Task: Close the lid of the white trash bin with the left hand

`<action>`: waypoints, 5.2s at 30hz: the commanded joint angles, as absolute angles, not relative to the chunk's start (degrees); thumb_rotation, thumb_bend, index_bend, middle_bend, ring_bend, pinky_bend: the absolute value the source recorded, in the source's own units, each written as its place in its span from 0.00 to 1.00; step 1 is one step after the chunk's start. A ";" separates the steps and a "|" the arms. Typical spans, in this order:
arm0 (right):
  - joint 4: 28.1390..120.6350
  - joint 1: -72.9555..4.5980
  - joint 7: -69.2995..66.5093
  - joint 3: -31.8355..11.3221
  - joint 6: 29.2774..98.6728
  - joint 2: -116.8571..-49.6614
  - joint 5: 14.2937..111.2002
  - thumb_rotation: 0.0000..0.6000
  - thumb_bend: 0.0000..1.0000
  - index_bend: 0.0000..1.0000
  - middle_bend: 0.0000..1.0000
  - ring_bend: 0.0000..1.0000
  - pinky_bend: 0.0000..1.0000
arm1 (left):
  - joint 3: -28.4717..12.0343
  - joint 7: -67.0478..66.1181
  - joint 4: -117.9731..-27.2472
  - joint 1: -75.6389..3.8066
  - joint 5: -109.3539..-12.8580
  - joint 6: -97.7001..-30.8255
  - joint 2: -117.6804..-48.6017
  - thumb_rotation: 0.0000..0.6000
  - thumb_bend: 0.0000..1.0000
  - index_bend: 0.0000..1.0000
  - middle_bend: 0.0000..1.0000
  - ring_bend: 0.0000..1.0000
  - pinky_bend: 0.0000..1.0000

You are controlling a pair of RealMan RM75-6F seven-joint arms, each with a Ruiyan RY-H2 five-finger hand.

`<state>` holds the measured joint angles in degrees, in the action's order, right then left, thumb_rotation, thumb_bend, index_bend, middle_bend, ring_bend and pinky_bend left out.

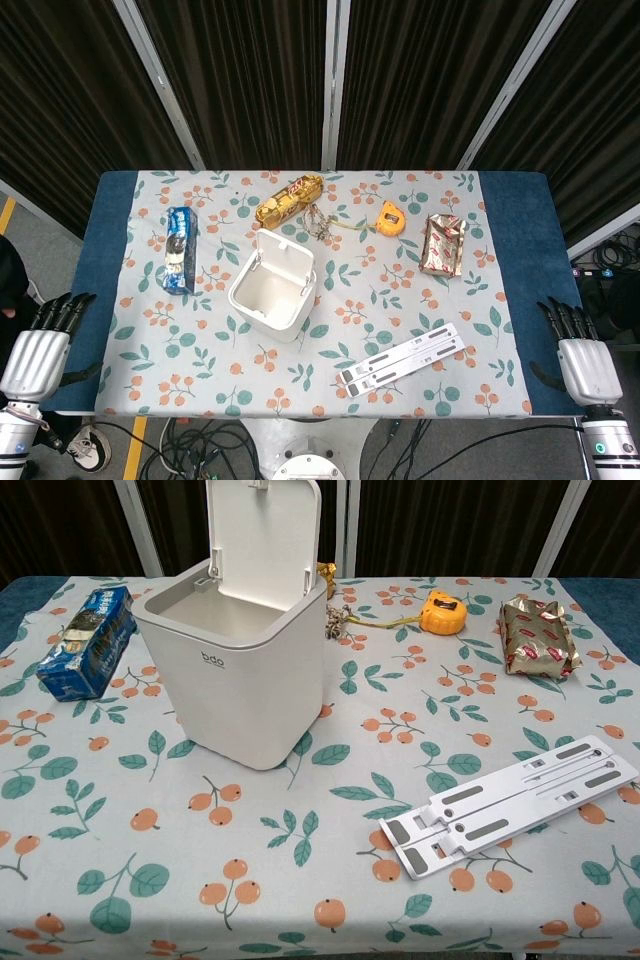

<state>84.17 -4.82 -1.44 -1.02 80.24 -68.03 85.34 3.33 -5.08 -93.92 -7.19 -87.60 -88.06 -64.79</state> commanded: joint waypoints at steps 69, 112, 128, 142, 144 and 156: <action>77.50 -5.62 -7.22 -1.26 77.70 -70.88 84.64 1.00 0.15 0.00 0.00 0.00 0.00 | -14.13 -4.50 -114.12 -61.68 -61.29 -29.55 -49.14 0.78 0.22 0.14 0.21 0.11 0.15; 77.77 -6.31 -6.44 -0.69 76.00 -71.45 84.61 1.00 0.16 0.00 0.00 0.00 0.00 | -4.16 -8.40 -118.42 -47.83 -74.68 -44.52 -54.88 0.70 0.22 0.14 0.13 0.07 0.14; 77.43 -6.43 -6.70 -0.50 75.65 -71.79 84.65 1.00 0.16 0.00 0.00 0.00 0.00 | -2.47 -9.47 -116.43 -46.02 -75.79 -45.36 -57.62 0.71 0.22 0.14 0.13 0.07 0.14; 77.51 -6.24 -7.09 -0.76 76.42 -71.46 84.65 1.00 0.16 0.00 0.00 0.00 0.00 | -6.46 -3.10 -119.69 -40.66 -79.15 -57.25 -52.89 0.73 0.22 0.15 0.14 0.07 0.14; 77.48 -6.15 -7.30 -0.83 76.59 -71.32 84.58 1.00 0.16 0.00 0.00 0.00 0.00 | -6.34 -2.08 -119.44 -37.76 -80.62 -61.90 -51.74 0.81 0.22 0.15 0.14 0.07 0.14; 78.39 -6.01 -8.04 -1.15 78.27 -70.55 85.61 1.00 0.16 0.00 0.00 0.00 0.00 | 2.92 -12.66 -94.40 -15.70 -86.61 -87.66 -64.25 1.00 0.21 0.15 0.14 0.07 0.14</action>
<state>78.21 -6.07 -8.07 -1.14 78.05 -70.65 85.41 0.02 -10.57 -102.13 -20.43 -84.60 -82.90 -59.11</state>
